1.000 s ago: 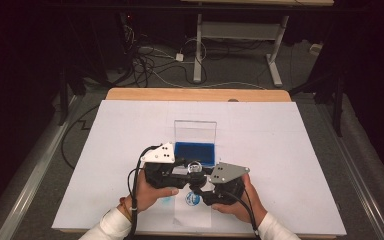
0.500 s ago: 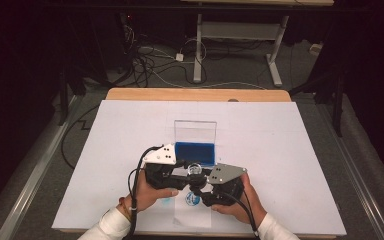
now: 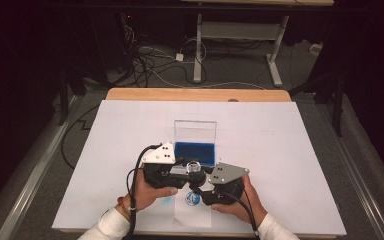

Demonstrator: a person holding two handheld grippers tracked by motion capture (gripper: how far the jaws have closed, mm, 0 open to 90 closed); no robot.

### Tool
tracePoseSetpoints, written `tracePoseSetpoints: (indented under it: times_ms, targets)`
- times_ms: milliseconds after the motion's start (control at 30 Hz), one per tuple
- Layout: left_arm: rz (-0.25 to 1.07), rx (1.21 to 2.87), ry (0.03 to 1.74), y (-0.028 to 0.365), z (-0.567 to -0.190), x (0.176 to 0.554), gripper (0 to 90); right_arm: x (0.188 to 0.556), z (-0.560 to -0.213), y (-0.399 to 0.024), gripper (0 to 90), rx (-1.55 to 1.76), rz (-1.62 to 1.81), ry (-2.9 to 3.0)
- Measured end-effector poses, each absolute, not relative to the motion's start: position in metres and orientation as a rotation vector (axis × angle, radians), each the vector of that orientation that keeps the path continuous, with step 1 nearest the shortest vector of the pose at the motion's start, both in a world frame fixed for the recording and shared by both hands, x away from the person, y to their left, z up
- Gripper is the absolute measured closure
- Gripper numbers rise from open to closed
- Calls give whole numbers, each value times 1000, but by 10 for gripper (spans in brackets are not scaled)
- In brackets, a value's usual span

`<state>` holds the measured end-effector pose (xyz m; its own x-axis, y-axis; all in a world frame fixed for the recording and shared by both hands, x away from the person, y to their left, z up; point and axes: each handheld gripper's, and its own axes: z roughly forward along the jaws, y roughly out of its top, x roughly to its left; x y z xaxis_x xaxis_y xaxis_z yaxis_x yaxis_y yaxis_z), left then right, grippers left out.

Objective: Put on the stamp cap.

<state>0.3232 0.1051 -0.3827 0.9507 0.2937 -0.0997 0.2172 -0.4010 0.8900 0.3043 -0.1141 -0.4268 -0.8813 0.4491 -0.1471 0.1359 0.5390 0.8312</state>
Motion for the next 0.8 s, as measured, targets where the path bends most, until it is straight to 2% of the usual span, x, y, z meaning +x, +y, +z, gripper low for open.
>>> tracePoseSetpoints:
  times_ms: [100, 800]
  targets:
    - [91, 1991, 364, 106, -381, 323, 546, 304, -428, -113, 392, 474, 1277, 2445]
    - [151, 1986, 372, 115, -374, 322, 546, 305, -424, -122, 253, 509, 1251, 2400]
